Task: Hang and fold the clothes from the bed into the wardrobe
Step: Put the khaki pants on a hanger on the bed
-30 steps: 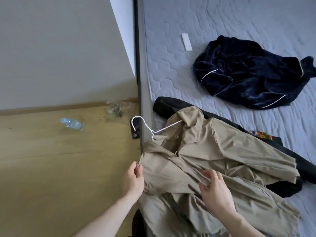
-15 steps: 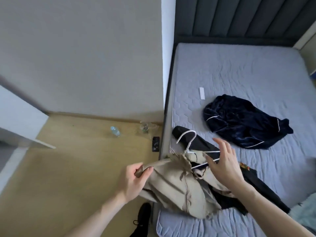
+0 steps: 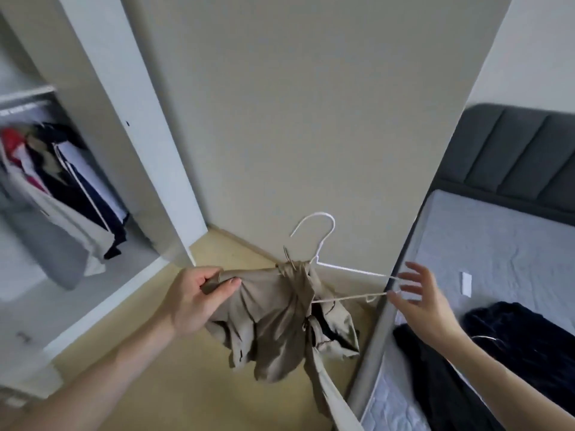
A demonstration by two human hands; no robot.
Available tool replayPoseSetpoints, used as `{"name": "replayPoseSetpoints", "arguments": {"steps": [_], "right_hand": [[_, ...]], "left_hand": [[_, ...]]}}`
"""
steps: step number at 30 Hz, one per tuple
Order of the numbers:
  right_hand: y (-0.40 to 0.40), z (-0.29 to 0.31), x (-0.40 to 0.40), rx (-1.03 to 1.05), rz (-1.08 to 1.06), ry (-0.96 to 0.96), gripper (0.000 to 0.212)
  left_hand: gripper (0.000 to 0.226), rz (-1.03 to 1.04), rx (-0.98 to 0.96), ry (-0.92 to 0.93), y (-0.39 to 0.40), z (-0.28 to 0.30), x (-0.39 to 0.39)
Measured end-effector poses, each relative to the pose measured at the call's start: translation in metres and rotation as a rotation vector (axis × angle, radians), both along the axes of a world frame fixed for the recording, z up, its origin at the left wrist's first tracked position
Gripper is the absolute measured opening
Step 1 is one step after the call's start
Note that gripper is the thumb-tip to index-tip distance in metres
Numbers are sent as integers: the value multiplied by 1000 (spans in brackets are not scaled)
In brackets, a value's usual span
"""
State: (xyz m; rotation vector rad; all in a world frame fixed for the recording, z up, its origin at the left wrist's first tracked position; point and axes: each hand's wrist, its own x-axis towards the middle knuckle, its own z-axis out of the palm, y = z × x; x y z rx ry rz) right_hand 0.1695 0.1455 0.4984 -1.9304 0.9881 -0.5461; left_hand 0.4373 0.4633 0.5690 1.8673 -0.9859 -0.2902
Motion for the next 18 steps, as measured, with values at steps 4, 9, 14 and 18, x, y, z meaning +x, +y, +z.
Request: {"name": "replayPoseSetpoints", "arguments": {"steps": [4, 9, 14, 18], "right_hand": [[79, -43, 87, 485, -203, -21, 64], [155, -69, 200, 777, -47, 72, 22], [138, -31, 255, 717, -253, -163, 18], [111, 20, 280, 706, -292, -265, 17]], "left_hand": [[67, 42, -4, -81, 38, 36, 57], [67, 47, -40, -182, 84, 72, 130], [61, 112, 40, -339, 143, 92, 209], [65, 154, -2, -372, 179, 96, 250]]}}
